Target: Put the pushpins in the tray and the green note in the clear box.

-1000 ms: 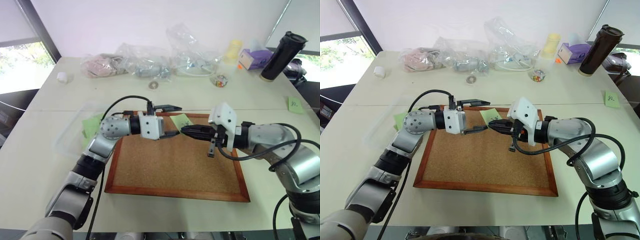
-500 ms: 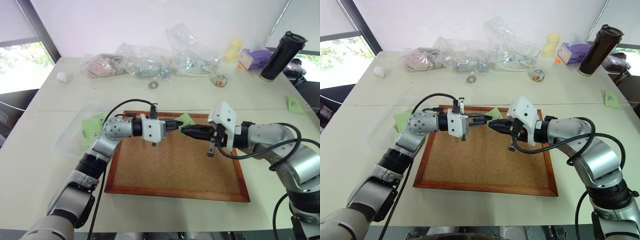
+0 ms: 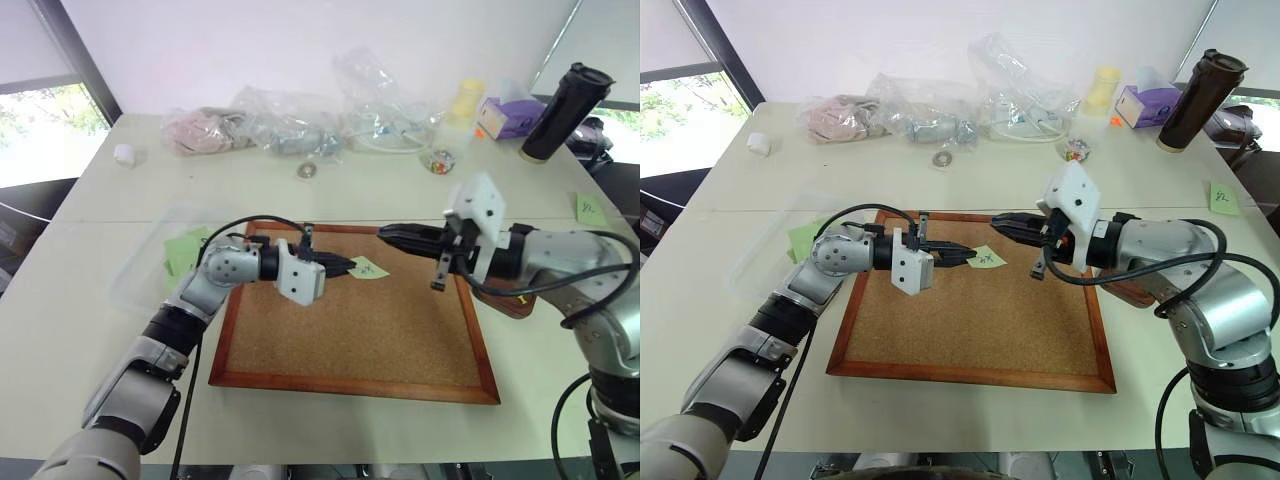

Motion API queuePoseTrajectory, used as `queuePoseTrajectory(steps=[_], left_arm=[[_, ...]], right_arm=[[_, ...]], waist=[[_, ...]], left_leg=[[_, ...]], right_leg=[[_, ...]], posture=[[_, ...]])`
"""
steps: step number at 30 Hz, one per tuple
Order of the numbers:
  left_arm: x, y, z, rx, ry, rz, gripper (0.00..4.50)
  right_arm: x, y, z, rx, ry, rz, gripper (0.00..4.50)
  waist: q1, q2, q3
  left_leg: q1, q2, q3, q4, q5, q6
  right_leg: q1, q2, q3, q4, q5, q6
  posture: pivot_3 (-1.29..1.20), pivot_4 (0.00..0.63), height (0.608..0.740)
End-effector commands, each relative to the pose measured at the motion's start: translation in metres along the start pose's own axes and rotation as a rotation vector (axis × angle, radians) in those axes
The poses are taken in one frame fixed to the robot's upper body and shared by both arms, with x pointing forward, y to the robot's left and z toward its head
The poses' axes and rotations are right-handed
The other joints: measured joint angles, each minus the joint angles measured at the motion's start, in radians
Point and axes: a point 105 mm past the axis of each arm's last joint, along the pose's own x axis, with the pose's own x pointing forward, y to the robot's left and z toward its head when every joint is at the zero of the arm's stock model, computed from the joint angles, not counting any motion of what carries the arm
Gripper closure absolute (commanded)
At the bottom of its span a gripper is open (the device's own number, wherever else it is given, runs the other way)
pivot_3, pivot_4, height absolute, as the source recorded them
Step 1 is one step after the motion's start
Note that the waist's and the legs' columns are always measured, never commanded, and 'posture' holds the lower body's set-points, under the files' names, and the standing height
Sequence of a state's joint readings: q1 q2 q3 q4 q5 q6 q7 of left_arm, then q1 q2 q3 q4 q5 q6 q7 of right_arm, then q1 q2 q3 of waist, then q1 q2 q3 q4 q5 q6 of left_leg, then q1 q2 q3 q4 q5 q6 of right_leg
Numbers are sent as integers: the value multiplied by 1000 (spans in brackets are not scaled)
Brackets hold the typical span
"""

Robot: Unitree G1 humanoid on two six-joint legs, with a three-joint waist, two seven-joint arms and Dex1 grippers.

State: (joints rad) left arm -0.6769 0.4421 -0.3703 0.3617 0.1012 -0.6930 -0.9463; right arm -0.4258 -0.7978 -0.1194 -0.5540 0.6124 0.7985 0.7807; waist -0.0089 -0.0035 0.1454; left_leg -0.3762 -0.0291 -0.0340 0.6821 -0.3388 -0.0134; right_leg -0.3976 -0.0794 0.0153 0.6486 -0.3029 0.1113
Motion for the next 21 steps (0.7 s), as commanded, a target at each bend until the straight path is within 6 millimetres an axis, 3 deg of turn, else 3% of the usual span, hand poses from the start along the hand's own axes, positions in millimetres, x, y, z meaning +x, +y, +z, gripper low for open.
queuePoseTrajectory(steps=[1,6,11,16,21], left_arm=[[-9,13,4,10,-1,52,4474],[-26,22,5,-113,19,129,4474],[-39,32,10,-252,33,203,4474],[-56,43,11,-443,54,310,4474],[-65,42,9,-502,98,343,4474]], right_arm=[[-27,-23,-7,7,28,-145,4500],[-80,-50,-50,85,162,-353,4500],[-116,-61,-97,179,268,-483,4500],[-127,-61,-137,282,304,-534,4500],[-133,-64,-161,318,340,-568,4500]], waist=[[4,0,0],[14,0,0],[15,0,0],[12,0,0],[13,0,0]], left_leg=[[0,0,0,0,0,0],[0,0,1,0,0,1],[1,0,1,0,0,1],[1,0,1,0,0,1],[1,0,1,1,0,1]], right_leg=[[0,0,0,0,0,0],[0,0,0,0,0,0],[1,0,1,1,0,0],[1,1,1,1,0,0],[1,1,1,1,0,0]], posture=[[0,150,740],[0,150,740],[0,150,740],[0,150,740],[0,150,740]])
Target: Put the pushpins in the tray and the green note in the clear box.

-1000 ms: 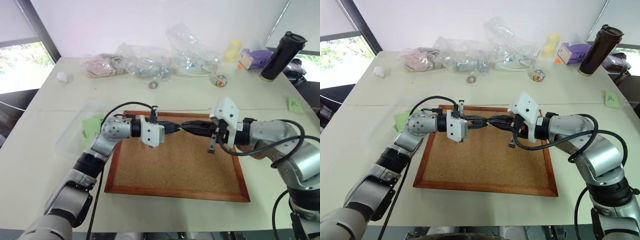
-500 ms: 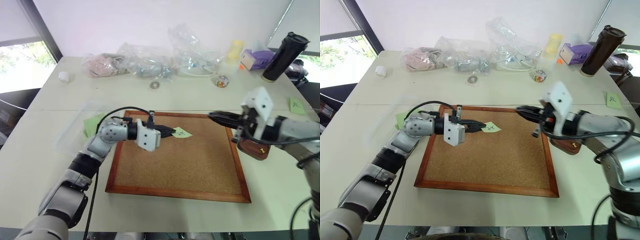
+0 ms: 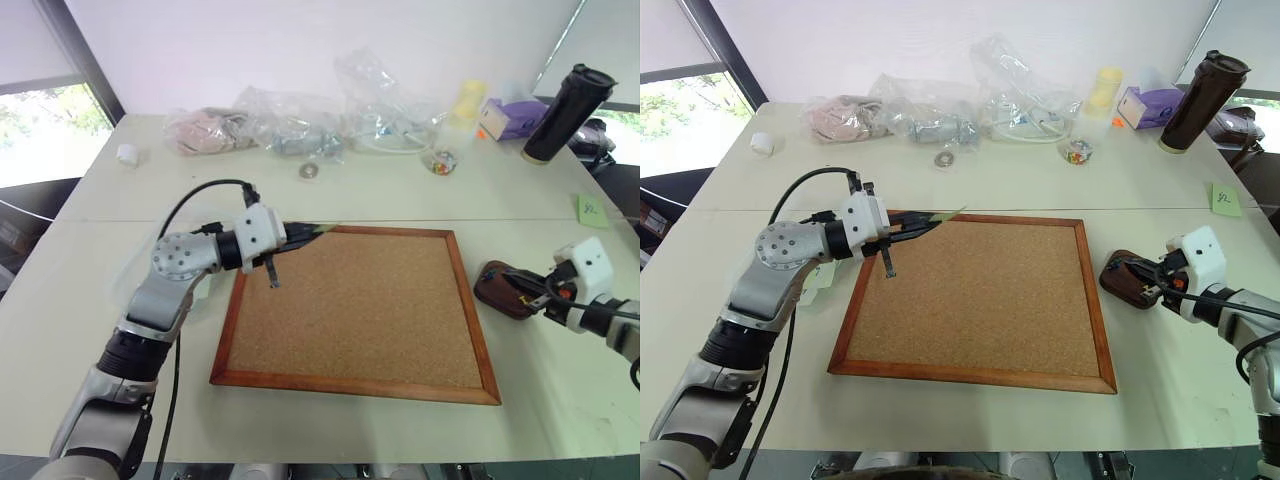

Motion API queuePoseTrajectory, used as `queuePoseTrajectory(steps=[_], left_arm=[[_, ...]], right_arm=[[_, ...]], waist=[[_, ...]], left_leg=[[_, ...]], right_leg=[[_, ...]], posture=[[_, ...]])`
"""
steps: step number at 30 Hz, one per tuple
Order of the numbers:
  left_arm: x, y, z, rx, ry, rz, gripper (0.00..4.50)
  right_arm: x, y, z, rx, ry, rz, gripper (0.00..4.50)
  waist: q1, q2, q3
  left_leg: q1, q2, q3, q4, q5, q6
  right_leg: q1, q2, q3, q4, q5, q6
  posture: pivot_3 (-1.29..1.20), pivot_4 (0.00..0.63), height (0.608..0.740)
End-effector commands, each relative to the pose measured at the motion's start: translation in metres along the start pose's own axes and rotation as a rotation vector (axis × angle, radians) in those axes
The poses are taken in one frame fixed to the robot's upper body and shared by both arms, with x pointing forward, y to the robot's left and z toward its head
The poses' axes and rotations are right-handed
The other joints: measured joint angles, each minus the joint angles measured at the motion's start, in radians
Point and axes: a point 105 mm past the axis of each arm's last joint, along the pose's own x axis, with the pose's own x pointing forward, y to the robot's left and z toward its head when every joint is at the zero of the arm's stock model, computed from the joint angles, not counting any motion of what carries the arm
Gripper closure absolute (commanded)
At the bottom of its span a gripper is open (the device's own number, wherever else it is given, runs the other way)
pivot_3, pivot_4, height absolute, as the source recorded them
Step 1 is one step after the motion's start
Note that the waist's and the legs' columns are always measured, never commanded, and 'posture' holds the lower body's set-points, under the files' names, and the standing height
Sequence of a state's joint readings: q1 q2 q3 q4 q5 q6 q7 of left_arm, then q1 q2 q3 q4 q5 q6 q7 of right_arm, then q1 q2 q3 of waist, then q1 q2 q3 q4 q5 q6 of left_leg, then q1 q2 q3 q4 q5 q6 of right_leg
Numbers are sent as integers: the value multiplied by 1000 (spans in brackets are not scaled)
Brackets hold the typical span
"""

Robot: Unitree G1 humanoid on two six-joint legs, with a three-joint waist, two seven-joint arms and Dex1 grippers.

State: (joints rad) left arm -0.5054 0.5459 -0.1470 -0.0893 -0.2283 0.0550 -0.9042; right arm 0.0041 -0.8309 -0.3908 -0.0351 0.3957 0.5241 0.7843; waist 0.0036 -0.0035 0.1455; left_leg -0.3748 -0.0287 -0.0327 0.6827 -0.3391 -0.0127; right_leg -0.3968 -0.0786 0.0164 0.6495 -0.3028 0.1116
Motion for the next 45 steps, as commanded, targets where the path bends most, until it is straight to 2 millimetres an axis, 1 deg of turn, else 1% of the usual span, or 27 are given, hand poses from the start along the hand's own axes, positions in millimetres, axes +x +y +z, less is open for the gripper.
queuePoseTrajectory(steps=[1,2,5,9,10,11,12,15,17,19,21,22,24,27,30,32,34,35,37,38,42,45], left_arm=[[-7,5,10,-4,-11,42,4474],[-8,4,10,-14,-12,42,4474],[-8,-1,11,-27,-10,40,4500],[-7,-4,11,-31,-6,38,4500],[-7,-5,11,-32,-6,37,4500],[-6,-5,11,-33,-6,37,4500],[-6,-5,11,-32,-6,38,4500],[-8,-3,10,-40,-4,51,4500],[-10,0,10,-53,-1,65,4500],[-15,9,13,-67,5,101,4500],[-22,20,16,-91,7,150,4500],[-25,26,18,-109,7,183,4500],[-36,42,19,-185,1,284,4500],[-56,59,15,-266,19,403,4500],[-91,73,6,-339,97,518,4500],[-111,76,2,-386,135,572,4500],[-126,76,-4,-436,175,610,4500],[-134,75,-10,-453,214,626,4500],[-148,66,-28,-510,313,642,4500],[-151,61,-36,-539,348,642,4500],[-147,49,-54,-620,392,635,4500],[-144,36,-72,-657,449,608,4500]], right_arm=[[-2,-10,1,-5,-21,-32,4500],[-1,-10,1,-5,-23,-31,4500],[0,-11,0,7,-26,-32,3566],[1,-14,-3,4,-20,-43,1624],[2,-14,-5,9,-18,-44,1016],[2,-14,-6,11,-17,-45,641],[2,-13,-6,11,-18,-44,60],[-2,-12,-1,16,-35,-40,19],[-5,-10,8,8,-56,-24,19],[-10,-4,28,-22,-93,17,19],[-12,9,47,-42,-130,79,19],[-11,18,55,-45,-148,115,19],[-7,41,73,-72,-181,209,19],[-2,73,94,-91,-228,333,19],[8,121,119,-129,-291,523,19],[9,144,127,-156,-314,622,19],[8,158,134,-162,-331,687,19],[7,166,136,-181,-333,731,19],[7,182,142,-235,-338,817,19],[9,186,144,-270,-336,836,19],[16,191,144,-315,-326,858,19],[20,194,143,-338,-319,869,19]], waist=[[1,0,0],[1,0,0],[2,0,0],[5,0,0],[5,0,0],[5,0,0],[6,0,0],[6,0,0],[6,0,0],[6,0,0],[3,1,0],[1,1,0],[-2,1,0],[-5,1,0],[-17,0,1],[-17,-1,1],[-17,-1,1],[-13,-1,2],[-13,-1,2],[-13,-1,2],[-7,-3,2],[-11,-3,2]], left_leg=[[0,0,0,0,0,0],[0,0,0,0,0,0],[0,0,0,0,0,0],[0,0,0,0,0,0],[0,0,0,0,0,0],[0,0,0,0,0,0],[0,0,0,0,0,0],[0,0,0,0,0,0],[0,0,0,0,0,0],[0,0,0,0,0,0],[0,0,0,0,0,0],[0,0,0,0,0,0],[0,1,0,0,0,0],[0,1,0,0,0,0],[0,1,-1,0,0,0],[0,1,-2,0,0,0],[0,1,-2,-1,0,-1],[-1,1,-2,-1,0,-1],[-1,0,-2,0,0,-1],[-1,0,-2,0,0,-1],[-1,0,-3,0,0,-1],[-1,-1,-3,0,0,-1]], right_leg=[[0,0,0,0,0,0],[0,0,0,0,0,0],[0,0,1,0,0,0],[0,0,1,0,0,0],[0,0,1,0,0,0],[0,0,1,0,0,0],[0,0,1,0,0,0],[0,-1,1,0,0,0],[0,-1,1,0,0,0],[0,-1,2,0,0,0],[0,-1,2,0,0,0],[0,-1,2,0,0,0],[0,0,1,0,0,0],[0,0,1,0,0,0],[0,0,1,0,0,0],[-1,0,1,1,0,0],[-2,0,1,1,0,0],[-2,0,1,1,0,0],[-2,-2,0,0,0,0],[-2,-2,0,0,0,0],[-1,-3,0,0,0,0],[-1,-3,0,0,0,0]], posture=[[0,150,740],[0,150,740],[0,150,740],[0,150,740],[0,150,740],[0,150,740],[0,150,740],[0,150,740],[0,150,740],[0,150,740],[0,150,740],[0,150,740],[0,150,740],[0,150,740],[0,150,740],[0,150,740],[0,150,740],[0,150,740],[0,150,740],[0,150,740],[0,150,740],[0,150,740]])
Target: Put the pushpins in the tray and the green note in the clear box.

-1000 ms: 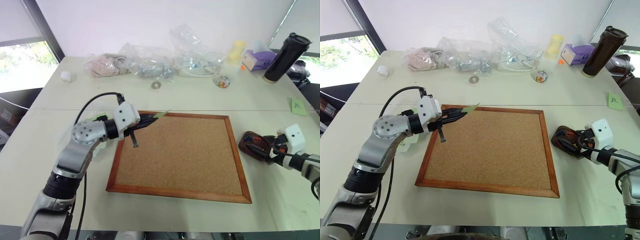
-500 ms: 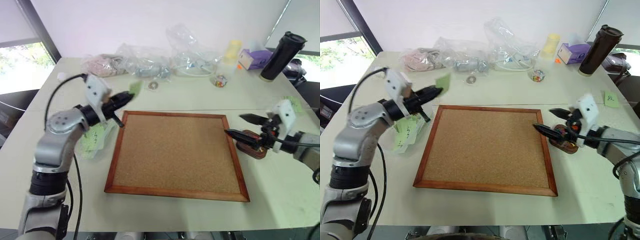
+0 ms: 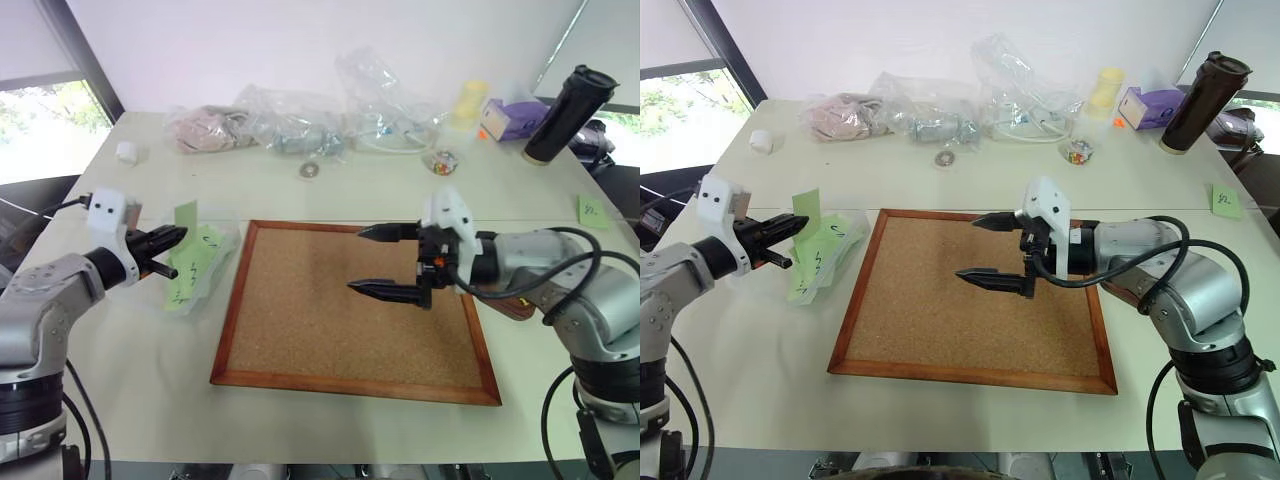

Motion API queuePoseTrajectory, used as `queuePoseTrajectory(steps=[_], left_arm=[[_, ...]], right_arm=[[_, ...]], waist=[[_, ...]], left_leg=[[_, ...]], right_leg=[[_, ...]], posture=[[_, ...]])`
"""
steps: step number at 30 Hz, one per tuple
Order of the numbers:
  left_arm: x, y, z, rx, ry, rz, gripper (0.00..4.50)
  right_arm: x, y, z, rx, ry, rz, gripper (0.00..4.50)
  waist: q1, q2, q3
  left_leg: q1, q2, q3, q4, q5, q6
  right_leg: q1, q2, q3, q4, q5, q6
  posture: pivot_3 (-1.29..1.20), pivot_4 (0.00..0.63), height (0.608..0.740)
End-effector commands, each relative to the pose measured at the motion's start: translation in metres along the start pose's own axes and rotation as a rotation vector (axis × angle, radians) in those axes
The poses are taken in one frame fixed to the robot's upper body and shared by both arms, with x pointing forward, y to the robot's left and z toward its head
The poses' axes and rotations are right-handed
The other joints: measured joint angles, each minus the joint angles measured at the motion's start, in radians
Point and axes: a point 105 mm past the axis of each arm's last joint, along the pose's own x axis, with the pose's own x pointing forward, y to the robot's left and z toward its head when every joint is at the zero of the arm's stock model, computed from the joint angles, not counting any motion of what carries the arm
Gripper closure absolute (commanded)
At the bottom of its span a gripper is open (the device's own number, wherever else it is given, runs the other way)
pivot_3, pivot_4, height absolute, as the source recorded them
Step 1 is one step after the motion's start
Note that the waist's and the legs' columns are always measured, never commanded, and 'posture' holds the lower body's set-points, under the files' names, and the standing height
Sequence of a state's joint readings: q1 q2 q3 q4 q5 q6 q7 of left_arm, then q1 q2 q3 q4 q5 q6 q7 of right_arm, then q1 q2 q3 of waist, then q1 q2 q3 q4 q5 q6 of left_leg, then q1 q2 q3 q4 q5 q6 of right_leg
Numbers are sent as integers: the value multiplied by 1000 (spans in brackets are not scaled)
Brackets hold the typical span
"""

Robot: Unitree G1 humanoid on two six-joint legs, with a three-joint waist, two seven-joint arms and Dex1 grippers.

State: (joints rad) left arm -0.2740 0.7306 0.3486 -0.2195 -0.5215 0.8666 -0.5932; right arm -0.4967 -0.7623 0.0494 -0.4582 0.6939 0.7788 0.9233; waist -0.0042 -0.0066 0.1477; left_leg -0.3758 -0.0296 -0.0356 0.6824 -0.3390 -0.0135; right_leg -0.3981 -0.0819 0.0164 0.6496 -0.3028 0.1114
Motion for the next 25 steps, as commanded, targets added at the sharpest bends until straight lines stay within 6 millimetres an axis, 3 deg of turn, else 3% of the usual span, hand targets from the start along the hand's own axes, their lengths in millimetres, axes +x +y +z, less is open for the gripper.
queuePoseTrajectory(steps=[1,2,9,18,21,25], left_arm=[[5,-4,-17,-2,57,-14,3812],[5,-4,-20,-1,68,-18,3514],[-9,-7,-9,-8,31,-97,32],[-39,-33,35,74,-55,-327,32],[-46,-57,52,167,-75,-441,32],[-47,-74,57,197,-90,-521,32]], right_arm=[[3,0,7,-56,-10,13,0],[3,-1,6,-57,-8,10,0],[0,-3,-2,-51,10,-18,0],[-8,-8,-13,-42,42,-48,0],[-20,-10,-15,-40,71,-65,0],[-29,-10,-16,-40,88,-76,0]], waist=[[-5,0,0],[-7,0,0],[-8,0,0],[-8,0,0],[-6,0,1],[-7,0,1]], left_leg=[[0,0,0,0,0,0],[0,0,0,0,0,0],[-1,0,0,-2,1,-1],[-2,0,0,-2,1,-1],[-2,0,0,-2,1,-1],[-2,0,0,-1,1,-1]], right_leg=[[0,0,0,0,0,0],[-1,0,0,0,0,0],[-3,0,0,0,0,0],[-3,-1,0,0,0,0],[-3,-1,0,0,0,0],[-3,-1,0,-1,0,0]], posture=[[0,150,740],[0,150,740],[0,150,740],[0,150,740],[0,150,740],[0,150,740]])
